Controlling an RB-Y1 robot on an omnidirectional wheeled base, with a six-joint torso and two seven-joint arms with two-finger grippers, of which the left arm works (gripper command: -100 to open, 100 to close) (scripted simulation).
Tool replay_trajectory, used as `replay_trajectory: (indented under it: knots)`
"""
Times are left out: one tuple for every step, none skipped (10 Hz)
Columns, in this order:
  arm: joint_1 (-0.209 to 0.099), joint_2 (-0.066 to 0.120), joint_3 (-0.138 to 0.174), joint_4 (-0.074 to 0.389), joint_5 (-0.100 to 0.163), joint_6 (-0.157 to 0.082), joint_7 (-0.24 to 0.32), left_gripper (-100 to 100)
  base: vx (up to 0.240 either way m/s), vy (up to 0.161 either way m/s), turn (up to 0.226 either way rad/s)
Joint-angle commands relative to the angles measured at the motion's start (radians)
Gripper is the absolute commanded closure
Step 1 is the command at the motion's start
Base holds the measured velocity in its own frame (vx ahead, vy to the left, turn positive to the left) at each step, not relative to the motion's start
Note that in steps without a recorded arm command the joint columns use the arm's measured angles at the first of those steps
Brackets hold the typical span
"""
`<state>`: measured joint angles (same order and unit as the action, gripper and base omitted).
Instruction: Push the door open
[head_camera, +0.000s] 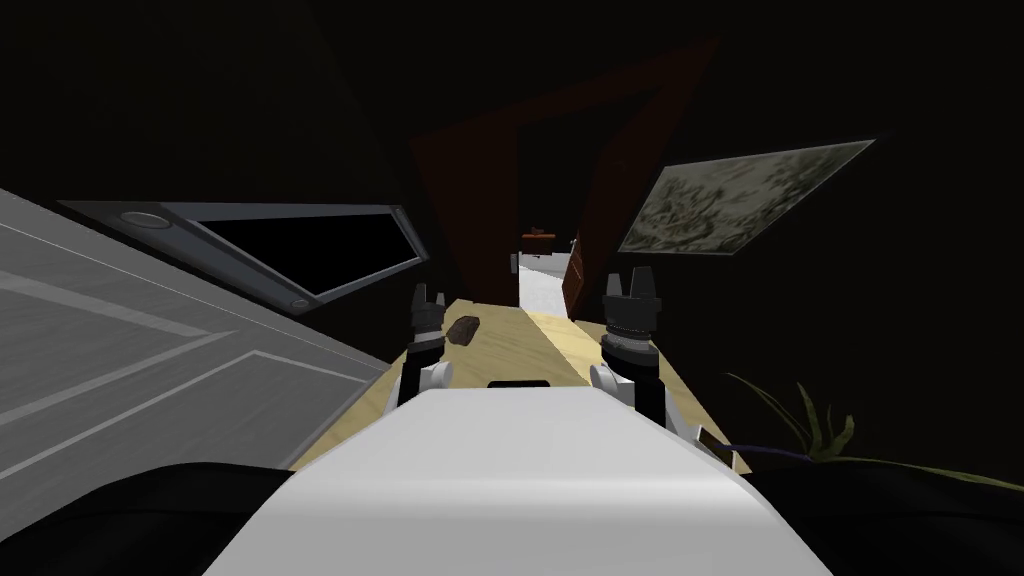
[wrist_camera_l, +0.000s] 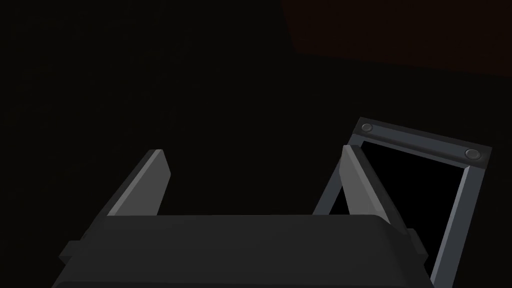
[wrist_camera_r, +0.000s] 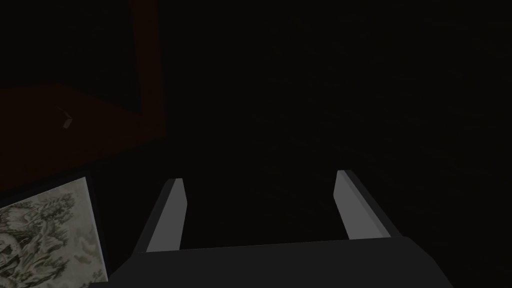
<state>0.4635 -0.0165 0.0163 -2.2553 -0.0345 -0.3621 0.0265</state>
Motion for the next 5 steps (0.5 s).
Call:
replay_trajectory:
  knots:
    - [-0.024,0.007,-0.004,0.038,-0.001,-0.003,-0.003,-100,0.098,0.000,-0.014]
    - [-0.035,0.011,-0.004,0.056,0.000,-0.004,-0.003,-100,0.098,-0.002,-0.009]
    - [-0.046,0.016,-0.005,0.075,0.000,-0.005,-0.003,-100,0.088,0.009,-0.007]
    - [-0.058,0.021,-0.005,0.096,0.001,-0.007,-0.004,-100,0.081,0.011,-0.009]
    - [-0.072,0.026,-0.006,0.119,0.001,-0.008,-0.004,-100,0.086,-0.009,-0.014]
